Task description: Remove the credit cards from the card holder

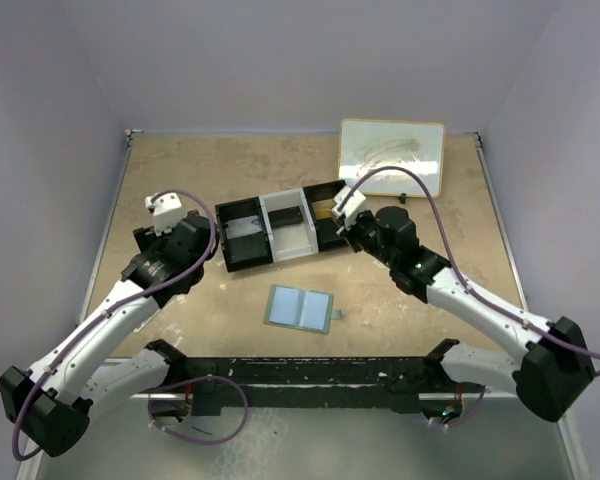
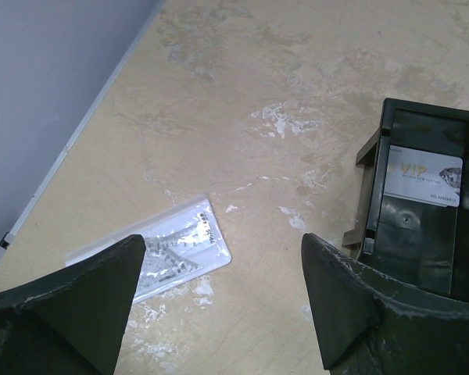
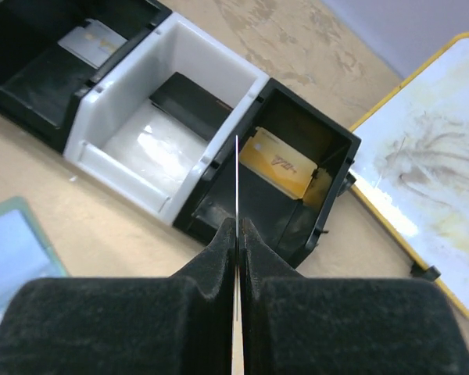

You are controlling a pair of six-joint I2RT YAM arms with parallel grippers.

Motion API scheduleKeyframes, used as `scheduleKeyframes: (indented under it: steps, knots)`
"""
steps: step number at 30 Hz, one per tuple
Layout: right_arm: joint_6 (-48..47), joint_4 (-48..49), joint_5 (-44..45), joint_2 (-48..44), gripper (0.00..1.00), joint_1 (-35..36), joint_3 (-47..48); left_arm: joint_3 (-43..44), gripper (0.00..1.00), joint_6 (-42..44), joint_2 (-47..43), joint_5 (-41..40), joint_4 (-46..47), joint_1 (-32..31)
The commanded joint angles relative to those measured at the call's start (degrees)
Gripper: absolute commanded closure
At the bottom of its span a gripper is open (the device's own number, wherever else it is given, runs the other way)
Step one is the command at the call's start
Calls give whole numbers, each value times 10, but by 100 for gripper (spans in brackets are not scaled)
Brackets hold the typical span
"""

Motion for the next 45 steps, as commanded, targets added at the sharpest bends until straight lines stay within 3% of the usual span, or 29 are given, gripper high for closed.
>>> scheduleKeyframes:
  steps: [1, 7, 16, 20, 28, 45]
  knots:
    - [-112, 38, -25, 68, 100, -24, 65, 5, 21, 9, -24, -22, 15, 3]
    - [-180, -14, -9, 179, 100, -53, 161, -1, 18, 28, -29, 11, 32, 3]
    - [-293, -53, -84, 249, 100, -70, 211, 5, 18, 33, -5, 24, 27, 3]
    - [-324, -80, -77, 304, 100, -73, 243, 2, 18, 36, -15, 24, 32, 3]
    - [-371, -46, -34, 382, 100, -77, 269, 2, 18, 44, -8, 36, 35, 3]
    - [-414, 12, -29, 497, 99, -81, 333, 2, 18, 49, -1, 44, 38, 3]
